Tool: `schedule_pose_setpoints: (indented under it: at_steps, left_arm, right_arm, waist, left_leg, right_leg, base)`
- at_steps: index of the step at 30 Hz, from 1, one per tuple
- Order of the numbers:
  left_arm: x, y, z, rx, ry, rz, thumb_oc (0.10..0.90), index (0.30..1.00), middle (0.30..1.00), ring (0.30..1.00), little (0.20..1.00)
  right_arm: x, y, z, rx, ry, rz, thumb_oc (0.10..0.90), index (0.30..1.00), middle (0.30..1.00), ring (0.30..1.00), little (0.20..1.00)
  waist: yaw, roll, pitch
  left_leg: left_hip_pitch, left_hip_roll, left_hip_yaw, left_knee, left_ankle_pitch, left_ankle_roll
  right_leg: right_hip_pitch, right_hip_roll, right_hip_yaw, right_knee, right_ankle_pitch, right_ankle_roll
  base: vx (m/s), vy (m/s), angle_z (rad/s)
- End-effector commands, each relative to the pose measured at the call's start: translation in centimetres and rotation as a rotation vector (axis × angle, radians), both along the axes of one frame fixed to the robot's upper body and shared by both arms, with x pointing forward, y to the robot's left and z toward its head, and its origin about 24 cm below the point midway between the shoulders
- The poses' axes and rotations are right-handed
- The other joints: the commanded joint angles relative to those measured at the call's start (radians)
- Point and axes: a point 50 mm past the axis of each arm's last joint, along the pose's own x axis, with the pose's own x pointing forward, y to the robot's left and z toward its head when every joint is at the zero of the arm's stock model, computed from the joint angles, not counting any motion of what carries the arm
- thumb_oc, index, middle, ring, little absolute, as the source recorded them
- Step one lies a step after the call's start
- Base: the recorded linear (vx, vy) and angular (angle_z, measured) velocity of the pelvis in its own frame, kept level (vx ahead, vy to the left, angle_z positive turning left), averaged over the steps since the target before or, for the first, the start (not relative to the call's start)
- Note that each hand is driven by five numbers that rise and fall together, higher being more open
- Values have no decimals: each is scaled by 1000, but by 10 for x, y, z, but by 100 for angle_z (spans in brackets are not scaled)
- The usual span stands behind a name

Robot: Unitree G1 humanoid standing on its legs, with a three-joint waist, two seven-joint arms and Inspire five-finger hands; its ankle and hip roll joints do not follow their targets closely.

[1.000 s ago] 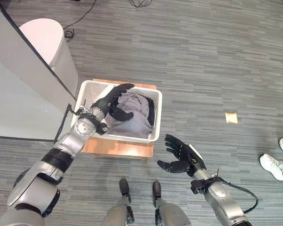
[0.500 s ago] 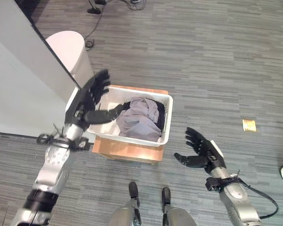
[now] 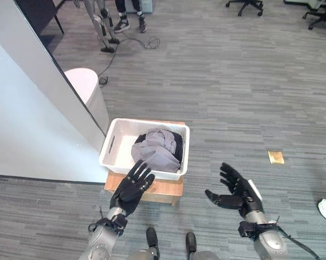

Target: Pick up bed clothes into laundry basket.

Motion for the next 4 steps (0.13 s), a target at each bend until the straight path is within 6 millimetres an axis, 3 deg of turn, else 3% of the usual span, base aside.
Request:
schedule_pose_setpoints:
  at_steps: [1, 4]
  left_arm:
    - [20, 11, 26, 83, -171, 29, 800, 900, 900, 900, 900]
    - [20, 12, 27, 132, -179, 29, 800, 900, 900, 900, 900]
  right_arm:
    - [15, -6, 41, -22, -236, -4, 800, 900, 900, 900, 900]
    - [11, -5, 36, -14, -215, -4, 800, 900, 900, 900, 900]
  waist:
    - [13, -35, -51]
    - [12, -37, -51]
  left_leg:
    - [74, 46, 2, 52, -136, -31]
    - [75, 45, 6, 53, -139, -29]
  right_leg:
    - [-32, -67, 7, 59, -56, 82]
    - [-34, -68, 11, 68, -58, 81]
  base:
    - [-19, 10, -7]
    - [-15, 8, -7]
